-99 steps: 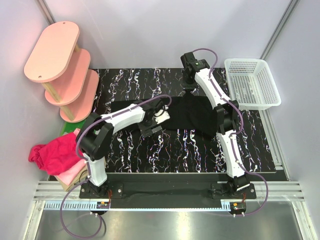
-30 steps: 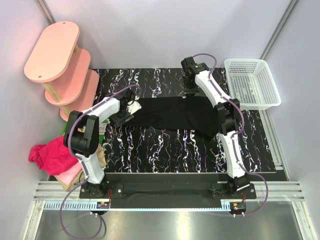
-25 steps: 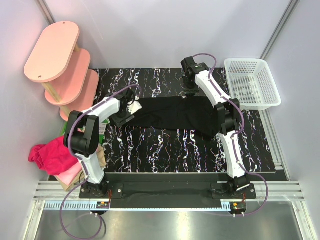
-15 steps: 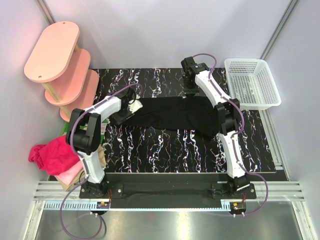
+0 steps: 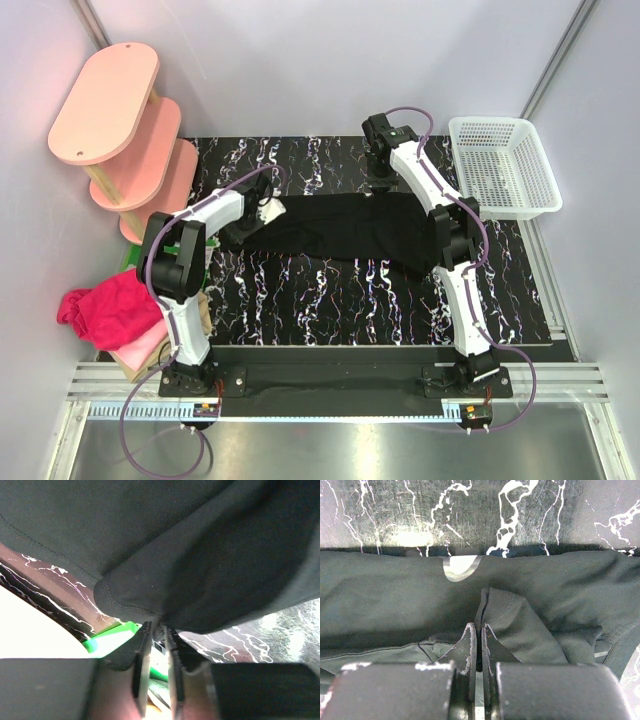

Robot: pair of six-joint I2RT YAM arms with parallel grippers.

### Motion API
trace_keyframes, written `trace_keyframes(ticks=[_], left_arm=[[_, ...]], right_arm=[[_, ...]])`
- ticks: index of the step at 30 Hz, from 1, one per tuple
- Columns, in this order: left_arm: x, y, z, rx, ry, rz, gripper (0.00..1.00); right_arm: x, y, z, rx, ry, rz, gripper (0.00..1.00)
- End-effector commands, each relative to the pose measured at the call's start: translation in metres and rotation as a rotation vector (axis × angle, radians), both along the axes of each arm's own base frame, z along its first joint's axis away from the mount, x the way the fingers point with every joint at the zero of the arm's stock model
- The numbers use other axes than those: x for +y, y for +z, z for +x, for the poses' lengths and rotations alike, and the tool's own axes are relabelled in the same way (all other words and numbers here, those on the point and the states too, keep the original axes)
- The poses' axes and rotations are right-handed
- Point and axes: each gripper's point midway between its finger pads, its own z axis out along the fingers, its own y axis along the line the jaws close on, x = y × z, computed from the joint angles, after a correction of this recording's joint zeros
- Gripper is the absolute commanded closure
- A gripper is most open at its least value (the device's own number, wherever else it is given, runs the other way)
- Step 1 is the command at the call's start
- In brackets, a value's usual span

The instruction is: Fold and stack the t-shirts

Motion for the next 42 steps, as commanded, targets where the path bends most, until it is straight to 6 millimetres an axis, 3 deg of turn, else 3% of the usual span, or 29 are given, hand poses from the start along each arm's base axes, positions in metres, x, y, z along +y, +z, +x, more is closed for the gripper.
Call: trace_keyframes(ticks=[1, 2, 8, 13, 14, 19, 22, 23, 25, 26, 28, 29, 31, 32, 37, 42], left_arm=[[0.004, 0.010, 0.018, -0.052, 0.002, 0.014, 0.92], [0.004, 0.012, 0.019, -0.060, 0.006, 0.013, 1.00], [0.002, 0.024, 0.021, -0.085, 0.004, -0.005, 1.00], [0.002, 0.053, 0.025, -0.152, -0.002, -0.016, 1.00], [0.002, 0.060, 0.026, -0.167, -0.007, -0.022, 1.00], [-0.004, 0.100, 0.016, -0.214, -0.018, -0.078, 1.00], [-0.003, 0.111, -0.004, -0.204, -0.035, -0.092, 1.00], [-0.002, 0.105, -0.015, -0.179, -0.043, -0.099, 1.00], [-0.001, 0.109, -0.034, -0.165, -0.066, -0.108, 1.00], [0.000, 0.099, -0.047, -0.127, -0.074, -0.108, 1.00], [0.003, 0.095, -0.063, -0.111, -0.085, -0.105, 1.00], [0.006, 0.082, -0.075, -0.069, -0.088, -0.099, 1.00], [0.011, 0.069, -0.094, -0.026, -0.091, -0.090, 1.00], [0.011, 0.065, -0.100, -0.013, -0.097, -0.097, 1.00], [0.016, 0.061, -0.117, -0.008, -0.101, -0.090, 1.00], [0.014, 0.062, -0.104, -0.009, -0.097, -0.082, 1.00]], right_arm=[[-0.004, 0.035, 0.007, -0.083, -0.004, 0.015, 1.00], [-0.004, 0.037, 0.008, -0.089, -0.004, 0.013, 1.00], [-0.007, 0.045, 0.007, -0.105, -0.007, 0.013, 1.00], [-0.008, 0.078, -0.002, -0.150, -0.009, 0.038, 1.00], [-0.010, 0.097, -0.006, -0.181, -0.011, 0.049, 1.00], [-0.014, 0.126, -0.043, -0.197, -0.004, 0.089, 1.00], [-0.020, 0.143, -0.078, -0.230, -0.003, 0.130, 1.00], [-0.021, 0.148, -0.098, -0.245, 0.007, 0.166, 1.00], [-0.022, 0.151, -0.119, -0.252, 0.005, 0.213, 1.00], [-0.024, 0.150, -0.141, -0.241, 0.016, 0.235, 1.00], [-0.026, 0.145, -0.162, -0.220, 0.008, 0.268, 1.00], [-0.024, 0.138, -0.183, -0.192, 0.026, 0.301, 1.00], [-0.020, 0.132, -0.204, -0.164, 0.024, 0.342, 1.00], [-0.016, 0.125, -0.224, -0.140, 0.048, 0.363, 1.00], [-0.007, 0.102, -0.280, -0.043, 0.071, 0.432, 1.00], [-0.008, 0.086, -0.288, -0.006, 0.074, 0.418, 1.00]])
